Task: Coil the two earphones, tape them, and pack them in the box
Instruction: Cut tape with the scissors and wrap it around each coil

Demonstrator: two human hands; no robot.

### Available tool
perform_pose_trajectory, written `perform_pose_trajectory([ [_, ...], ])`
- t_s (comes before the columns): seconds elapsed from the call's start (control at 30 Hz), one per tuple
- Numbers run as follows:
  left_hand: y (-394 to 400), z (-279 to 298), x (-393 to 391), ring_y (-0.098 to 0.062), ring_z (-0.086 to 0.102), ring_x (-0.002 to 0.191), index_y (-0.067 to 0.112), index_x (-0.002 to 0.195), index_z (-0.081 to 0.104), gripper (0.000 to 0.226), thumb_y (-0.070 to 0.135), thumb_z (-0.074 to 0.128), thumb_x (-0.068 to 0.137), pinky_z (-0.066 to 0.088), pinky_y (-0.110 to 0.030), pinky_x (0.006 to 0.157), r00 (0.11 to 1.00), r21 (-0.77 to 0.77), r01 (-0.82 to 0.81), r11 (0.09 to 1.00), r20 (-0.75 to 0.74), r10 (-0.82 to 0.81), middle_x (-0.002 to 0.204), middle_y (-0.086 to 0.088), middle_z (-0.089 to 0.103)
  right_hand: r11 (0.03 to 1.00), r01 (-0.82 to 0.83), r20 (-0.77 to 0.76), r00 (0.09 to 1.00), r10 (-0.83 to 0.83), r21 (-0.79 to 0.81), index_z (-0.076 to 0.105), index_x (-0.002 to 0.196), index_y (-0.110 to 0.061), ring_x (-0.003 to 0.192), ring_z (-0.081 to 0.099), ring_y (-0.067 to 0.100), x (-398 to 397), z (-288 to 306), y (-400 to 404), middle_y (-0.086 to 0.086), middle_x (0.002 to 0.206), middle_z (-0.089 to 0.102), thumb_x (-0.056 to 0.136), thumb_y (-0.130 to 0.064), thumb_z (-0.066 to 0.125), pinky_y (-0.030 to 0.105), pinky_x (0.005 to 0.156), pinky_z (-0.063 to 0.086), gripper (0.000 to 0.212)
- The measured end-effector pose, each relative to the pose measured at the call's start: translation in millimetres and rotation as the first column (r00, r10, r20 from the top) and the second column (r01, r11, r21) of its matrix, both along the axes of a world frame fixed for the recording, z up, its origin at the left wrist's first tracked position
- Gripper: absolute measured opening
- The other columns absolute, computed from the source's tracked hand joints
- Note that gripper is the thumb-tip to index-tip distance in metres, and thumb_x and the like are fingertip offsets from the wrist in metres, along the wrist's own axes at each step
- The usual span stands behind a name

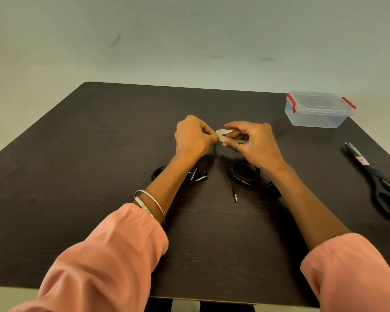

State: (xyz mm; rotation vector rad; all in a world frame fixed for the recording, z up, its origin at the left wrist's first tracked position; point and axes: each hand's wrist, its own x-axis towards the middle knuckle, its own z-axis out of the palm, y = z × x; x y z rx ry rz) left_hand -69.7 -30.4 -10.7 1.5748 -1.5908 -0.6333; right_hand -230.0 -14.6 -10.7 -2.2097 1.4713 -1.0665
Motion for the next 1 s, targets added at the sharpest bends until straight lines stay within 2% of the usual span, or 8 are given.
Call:
perform_pose_trajectory([
  [0.13,-1,-3,1,-0.007,0.06,0.058,0.017,0.067,0.07,0.013,0.018,0.079,0.075,0.055,-0.031,0.064,1.0,0.018,-0.001,1.0,-0.006,0.001,0.065,0.006,0.066,1.0,0.014,0.003,1.0,-0.014,0.022,0.067,0.118,-0.009,0.093,0.07,0.015,0,-1,-1,0.009,0.099,0.074,0.076,-0.011,0.08,0.026,0.091,0.053,0.045],
  [0.23,-4,-3,4,-0.005,0.056,0.056,0.018,0.068,0.069,0.014,0.021,0.081,0.075,0.05,-0.026,0.061,0.999,0.038,0.033,0.999,-0.006,-0.033,0.064,0.007,0.064,0.999,0.029,0.001,1.0,-0.029,0.044,0.067,0.117,-0.009,0.089,0.069,0.012,-1,0,-2,0.007,0.097,0.074,0.075,-0.01,0.08,0.013,0.084,0.05,0.044],
  [0.37,-8,1,13,-0.01,0.067,0.073,0.017,0.069,0.073,0.01,0.016,0.082,0.073,0.056,-0.03,0.074,0.995,0.104,0.093,0.99,-0.043,-0.089,0.071,0.002,0.071,0.994,0.012,0.027,1.0,-0.015,0.107,0.071,0.11,-0.008,0.08,0.069,0.008,-4,4,-2,0.007,0.092,0.074,0.074,-0.004,0.08,0.011,0.079,0.053,0.037],
  [0.43,-9,3,19,-0.009,0.069,0.072,0.015,0.07,0.073,0.009,0.013,0.081,0.074,0.056,-0.026,0.07,0.99,0.133,0.123,0.983,-0.086,-0.112,0.071,0.001,0.072,0.991,-0.008,0.044,0.999,0.002,0.137,0.072,0.106,-0.007,0.08,0.07,0.007,-7,6,-3,0.007,0.091,0.075,0.075,0.0,0.078,0.017,0.081,0.055,0.032],
  [0.6,-12,9,37,-0.012,0.071,0.072,0.007,0.078,0.073,0.005,0.007,0.078,0.076,0.058,-0.021,0.067,0.977,0.176,0.181,0.968,-0.149,-0.155,0.074,-0.003,0.072,0.972,-0.033,-0.037,0.998,0.042,0.232,0.073,0.106,-0.01,0.077,0.065,-0.002,-28,12,-5,0.005,0.094,0.073,0.075,0.01,0.073,0.004,0.077,0.048,0.037],
  [0.77,-16,5,51,-0.014,0.071,0.076,0.003,0.085,0.075,0.009,0.006,0.076,0.077,0.057,-0.021,0.068,0.95,0.197,0.29,0.936,-0.176,-0.257,0.08,-0.007,0.074,0.95,-0.041,-0.119,0.99,0.082,0.31,0.075,0.105,-0.017,0.097,0.058,0.003,-45,14,-4,-0.007,0.098,0.069,0.081,0.004,0.07,-0.006,0.075,0.034,0.033],
  [0.87,-17,5,51,-0.01,0.069,0.072,0.005,0.084,0.076,0.007,0.007,0.077,0.077,0.053,-0.018,0.064,0.945,0.197,0.317,0.928,-0.15,-0.291,0.077,-0.004,0.074,0.947,-0.035,-0.131,0.988,0.081,0.321,0.075,0.101,-0.02,0.1,0.057,0.008,-50,13,-6,-0.007,0.097,0.068,0.082,0.001,0.07,0.003,0.08,0.036,0.029],
  [1.0,-20,2,60,-0.013,0.07,0.075,0.006,0.081,0.075,0.004,0.006,0.077,0.077,0.054,-0.019,0.061,0.96,0.195,0.261,0.945,-0.153,-0.233,0.08,-0.007,0.074,0.947,0.0,-0.135,0.99,0.046,0.321,0.076,0.096,-0.024,0.1,0.061,0.017,-65,9,-8,-0.002,0.098,0.071,0.081,0.0,0.071,0.032,0.094,0.048,0.029],
])
